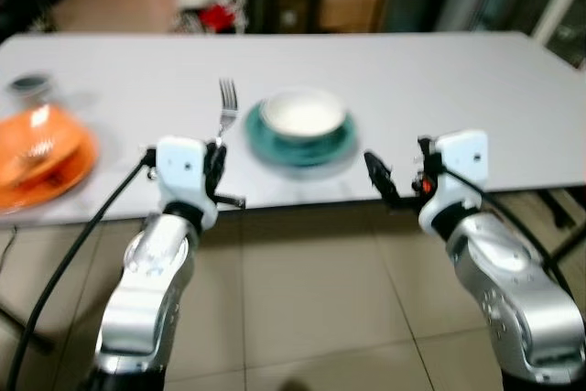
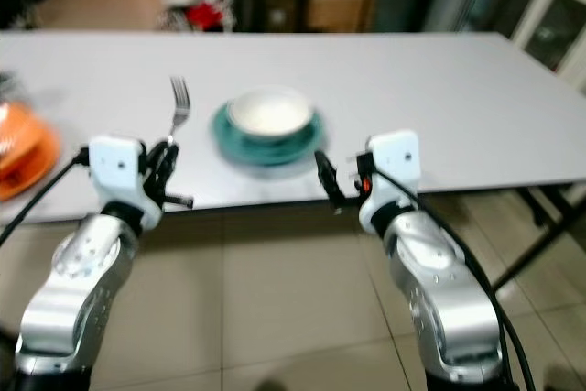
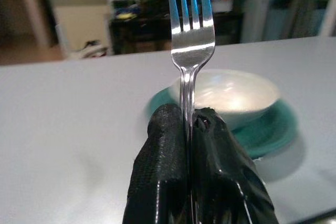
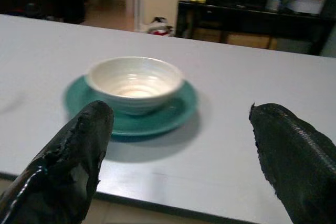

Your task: Setting the table

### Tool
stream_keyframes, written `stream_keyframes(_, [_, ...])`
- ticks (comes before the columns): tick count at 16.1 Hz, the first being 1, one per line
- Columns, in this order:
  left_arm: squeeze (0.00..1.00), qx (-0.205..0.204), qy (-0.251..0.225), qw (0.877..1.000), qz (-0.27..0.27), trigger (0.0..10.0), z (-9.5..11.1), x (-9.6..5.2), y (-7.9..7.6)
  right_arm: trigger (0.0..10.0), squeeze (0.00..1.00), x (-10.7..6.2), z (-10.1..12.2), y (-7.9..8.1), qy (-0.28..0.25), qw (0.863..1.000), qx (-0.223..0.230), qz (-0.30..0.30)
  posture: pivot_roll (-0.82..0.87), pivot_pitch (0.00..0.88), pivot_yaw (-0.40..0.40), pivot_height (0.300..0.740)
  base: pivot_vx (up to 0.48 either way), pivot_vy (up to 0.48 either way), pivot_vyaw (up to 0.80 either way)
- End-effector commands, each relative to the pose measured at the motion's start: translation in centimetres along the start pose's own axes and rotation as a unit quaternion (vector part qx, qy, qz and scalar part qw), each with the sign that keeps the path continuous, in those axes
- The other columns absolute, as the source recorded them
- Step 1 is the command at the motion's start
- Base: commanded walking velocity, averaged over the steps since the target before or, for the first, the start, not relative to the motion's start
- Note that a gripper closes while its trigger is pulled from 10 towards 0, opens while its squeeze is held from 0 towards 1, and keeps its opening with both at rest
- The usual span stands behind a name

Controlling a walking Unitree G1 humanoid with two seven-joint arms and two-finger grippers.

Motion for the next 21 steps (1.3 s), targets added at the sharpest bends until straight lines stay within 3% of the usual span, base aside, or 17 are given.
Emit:
stream_keyframes(1, [0.0,-0.003,-0.003,1.0,-0.011,10.0,0.1,0.2,-0.7,10.0,0.0,-0.2,0.0,-0.5,0.005,1.0,-0.006,-0.008,-0.04,0.0,-0.009,0.74,0.382,0.0,0.0])
stream_keyframes(7, [0.0,0.001,0.004,1.0,-0.009,10.0,-0.2,0.3,-0.5,10.0,0.0,-0.4,-0.1,-0.5,0.009,1.0,-0.005,-0.01,-0.04,0.0,-0.005,0.74,0.379,0.0,0.0])
stream_keyframes(10, [0.0,0.01,0.022,1.0,0.008,10.0,-0.7,0.4,0.0,10.0,0.0,-0.6,-0.1,-0.3,0.014,1.0,-0.002,0.018,-0.04,0.0,-0.009,0.74,0.379,0.0,0.0])
stream_keyframes(14, [0.0,0.039,0.092,0.993,0.059,10.0,-2.6,1.5,1.4,10.0,0.0,-1.4,0.0,0.2,0.04,0.989,-0.02,0.139,-0.04,0.0,-0.015,0.74,0.277,0.0,0.0])
stream_keyframes(18, [0.0,0.07,0.16,0.983,0.061,10.0,-4.4,3.3,1.6,10.0,0.0,-2.6,0.8,0.7,0.047,0.97,-0.043,0.234,-0.04,0.0,-0.014,0.74,0.0,0.0,0.0])
stream_keyframes(21, [0.0,0.106,0.222,0.966,0.08,10.0,-6.0,4.2,1.9,10.0,0.0,-3.4,0.7,0.7,0.059,0.959,-0.055,0.272,-0.04,0.0,-0.004,0.74,0.0,0.0,0.0])
Point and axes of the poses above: a point about 5 cm out from each wrist's last joint towards the gripper, its own x axis pointing out of the wrist towards the gripper, its own z axis along the axis of the wrist's last joint, y = z × x, the point moved 1 cm from there along x, pointing out of the wrist towards the gripper, and after that the axes turned 2 degrees about x, right-handed, at the moved point
